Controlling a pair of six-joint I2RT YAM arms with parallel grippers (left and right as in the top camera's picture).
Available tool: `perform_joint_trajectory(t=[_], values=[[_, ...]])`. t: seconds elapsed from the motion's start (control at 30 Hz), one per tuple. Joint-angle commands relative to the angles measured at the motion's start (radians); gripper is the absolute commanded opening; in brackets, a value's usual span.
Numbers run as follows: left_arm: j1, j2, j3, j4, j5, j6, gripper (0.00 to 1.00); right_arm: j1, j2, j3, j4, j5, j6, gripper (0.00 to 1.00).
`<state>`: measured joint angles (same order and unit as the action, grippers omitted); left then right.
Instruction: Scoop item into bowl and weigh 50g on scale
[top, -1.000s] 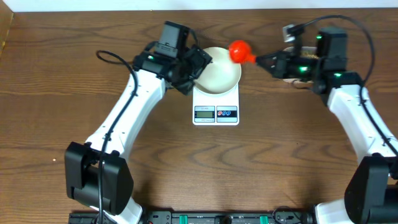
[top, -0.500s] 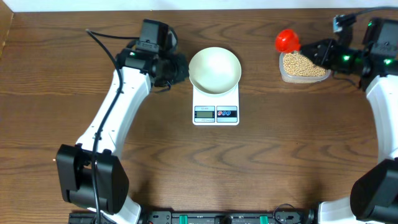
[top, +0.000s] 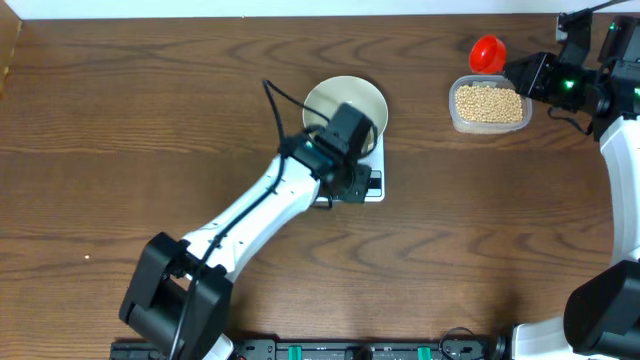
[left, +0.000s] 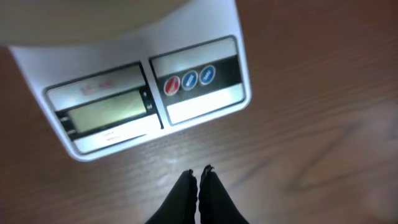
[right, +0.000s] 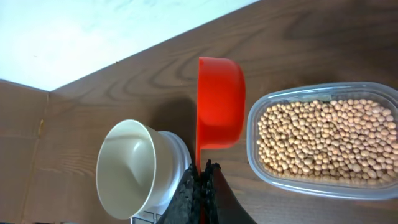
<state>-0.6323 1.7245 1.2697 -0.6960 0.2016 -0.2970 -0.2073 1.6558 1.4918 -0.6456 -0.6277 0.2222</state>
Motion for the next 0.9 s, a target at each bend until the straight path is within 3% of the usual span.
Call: perform_joint_trajectory(t=[0.0,0.2,0.37,0.6,0.87], values=[[-0.021,-0.013,-0.098,0.080,-0.042,0.016,0.07,-0.005,-0.001,0.019,-0.002,0.024,-0.018,0.01],[-0.027,-0.013,-0.153,0.193,-0.170,0.089,0.07,-0.006,-0.001,0.019,-0.005,0.028,-0.018,0.01],[-0.027,0.006,-0.178,0.310,-0.173,0.156,0.07,-0.006,-0.001,0.019,-0.010,0.035,-0.018,0.01],[-0.027,0.049,-0.182,0.360,-0.173,0.253,0.07,-0.006,-0.001,0.019,-0.032,0.061,-0.023,0.01],[-0.028,0.088,-0.182,0.396,-0.173,0.272,0.07,-0.006,-0.001,0.019,-0.035,0.061,-0.029,0.01]])
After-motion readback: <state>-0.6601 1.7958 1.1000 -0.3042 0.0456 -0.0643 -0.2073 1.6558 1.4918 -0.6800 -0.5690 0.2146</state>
